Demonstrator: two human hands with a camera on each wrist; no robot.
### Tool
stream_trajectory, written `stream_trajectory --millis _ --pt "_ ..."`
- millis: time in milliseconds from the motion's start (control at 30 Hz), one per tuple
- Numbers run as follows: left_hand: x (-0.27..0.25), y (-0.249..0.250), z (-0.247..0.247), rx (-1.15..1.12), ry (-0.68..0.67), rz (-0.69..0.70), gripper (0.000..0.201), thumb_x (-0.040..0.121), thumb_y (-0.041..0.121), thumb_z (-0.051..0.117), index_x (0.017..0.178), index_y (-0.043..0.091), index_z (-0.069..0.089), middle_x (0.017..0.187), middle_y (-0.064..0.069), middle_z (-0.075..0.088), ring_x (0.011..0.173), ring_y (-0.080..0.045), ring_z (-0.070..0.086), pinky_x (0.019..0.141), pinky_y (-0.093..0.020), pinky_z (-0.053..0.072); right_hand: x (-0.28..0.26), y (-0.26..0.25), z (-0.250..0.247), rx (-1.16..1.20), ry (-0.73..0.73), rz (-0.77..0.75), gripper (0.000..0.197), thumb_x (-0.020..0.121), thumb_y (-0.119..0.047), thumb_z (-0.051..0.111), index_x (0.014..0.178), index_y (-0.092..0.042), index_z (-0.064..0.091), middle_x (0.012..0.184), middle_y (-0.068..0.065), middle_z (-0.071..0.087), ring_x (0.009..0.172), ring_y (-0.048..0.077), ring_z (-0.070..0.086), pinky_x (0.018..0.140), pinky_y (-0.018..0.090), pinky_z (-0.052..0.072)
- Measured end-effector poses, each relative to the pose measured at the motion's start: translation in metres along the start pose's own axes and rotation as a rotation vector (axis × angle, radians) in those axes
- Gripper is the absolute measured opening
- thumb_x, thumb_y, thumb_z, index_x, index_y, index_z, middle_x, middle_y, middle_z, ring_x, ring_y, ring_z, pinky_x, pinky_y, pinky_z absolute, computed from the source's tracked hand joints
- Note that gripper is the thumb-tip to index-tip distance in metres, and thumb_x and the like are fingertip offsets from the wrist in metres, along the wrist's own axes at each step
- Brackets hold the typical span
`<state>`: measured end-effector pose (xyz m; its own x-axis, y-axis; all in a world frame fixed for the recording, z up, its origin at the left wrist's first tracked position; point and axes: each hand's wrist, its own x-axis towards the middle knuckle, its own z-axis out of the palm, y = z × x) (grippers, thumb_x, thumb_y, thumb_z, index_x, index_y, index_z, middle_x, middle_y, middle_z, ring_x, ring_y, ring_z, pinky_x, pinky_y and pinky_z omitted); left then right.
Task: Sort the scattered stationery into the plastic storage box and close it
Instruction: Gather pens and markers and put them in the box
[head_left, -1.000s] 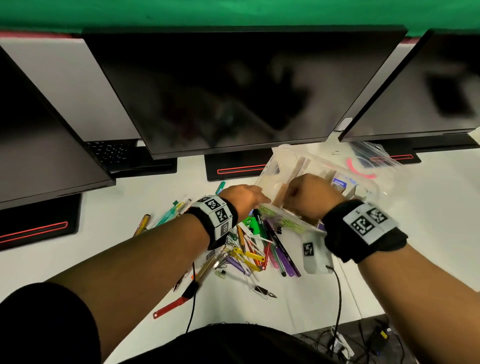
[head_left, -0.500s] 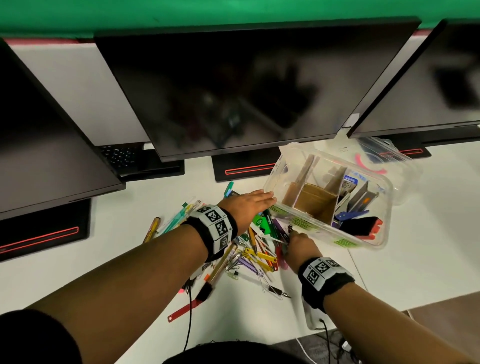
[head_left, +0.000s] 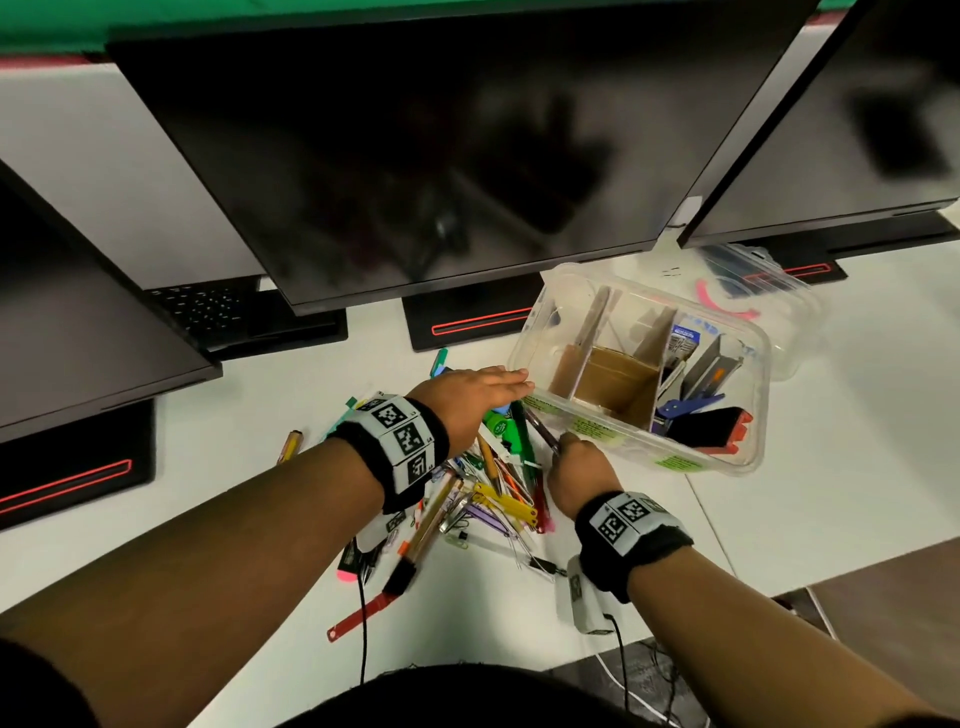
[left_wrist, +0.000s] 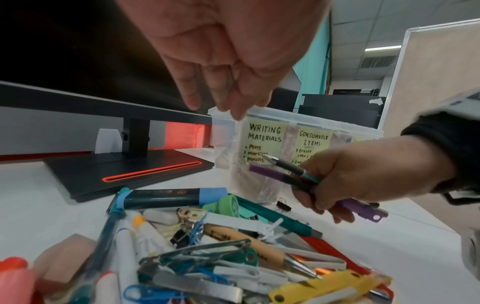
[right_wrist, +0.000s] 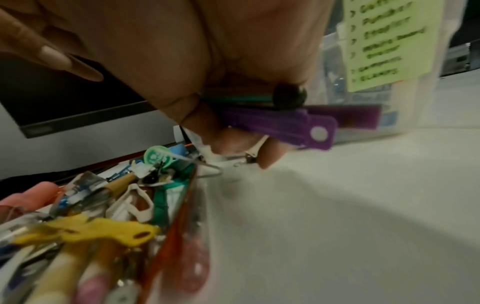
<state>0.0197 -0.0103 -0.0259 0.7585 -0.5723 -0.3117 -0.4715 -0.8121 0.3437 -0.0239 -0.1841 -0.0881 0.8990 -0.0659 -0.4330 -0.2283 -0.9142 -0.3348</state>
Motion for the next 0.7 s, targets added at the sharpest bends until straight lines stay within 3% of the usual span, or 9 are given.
stream_trajectory --millis 100,233,367,500,700 --pt "0.003 -0.004 0.001 0.002 -0.009 0.014 0.097 0.075 -0.022 0.045 0.147 0.036 0.019 0.158 0.015 0.013 0.147 -0.011 0.014 0.121 -0.037 0.017 0.006 -0.016 0.0 -0.002 0.014 -0.058 0.029 0.09 -0.006 0.044 0.118 0.004 0.05 0.118 0.023 0.061 0.107 0.032 0.06 0.088 0.034 0.048" --pt "-0.002 -0.009 0.001 -0.015 0.057 -0.011 0.087 0.079 -0.019 0.041 0.145 0.036 0.026 0.156 0.015 0.019 0.145 -0.01 0.018 0.119 -0.029 0.017 0.016 -0.031 0.003 -0.063 -0.025 0.019 0.037 0.094 -0.012 0.043 0.126 0.007 0.044 0.12 0.019 0.062 0.107 0.029 0.064 0.087 0.035 0.052" --pt "-0.025 -0.037 0.006 -0.129 0.249 -0.238 0.061 0.09 -0.005 0.039 0.138 0.033 0.043 0.151 0.013 0.034 0.139 -0.013 0.032 0.115 -0.026 0.025 0.022 -0.037 0.003 -0.105 -0.069 0.049 0.028 0.095 -0.006 0.038 0.117 0.003 0.052 0.118 0.018 0.064 0.107 0.03 0.064 0.089 0.037 0.052" --pt "-0.053 -0.077 0.02 -0.094 0.17 -0.446 0.043 0.092 0.006 0.043 0.128 0.027 0.054 0.136 0.002 0.053 0.128 -0.019 0.045 0.108 -0.031 0.036 0.026 -0.043 0.004 -0.106 -0.082 0.063 0.032 0.094 -0.011 0.045 0.121 0.005 0.049 0.12 0.02 0.063 0.109 0.031 0.063 0.089 0.037 0.051" --pt "-0.098 -0.13 0.048 -0.17 0.028 -0.867 0.037 0.09 0.015 0.053 0.127 0.02 0.053 0.133 -0.01 0.049 0.124 -0.027 0.048 0.103 -0.032 0.039 0.034 -0.046 0.013 -0.107 -0.056 0.067 0.036 0.094 -0.023 0.049 0.12 0.001 0.051 0.119 0.021 0.063 0.107 0.032 0.063 0.088 0.038 0.052"
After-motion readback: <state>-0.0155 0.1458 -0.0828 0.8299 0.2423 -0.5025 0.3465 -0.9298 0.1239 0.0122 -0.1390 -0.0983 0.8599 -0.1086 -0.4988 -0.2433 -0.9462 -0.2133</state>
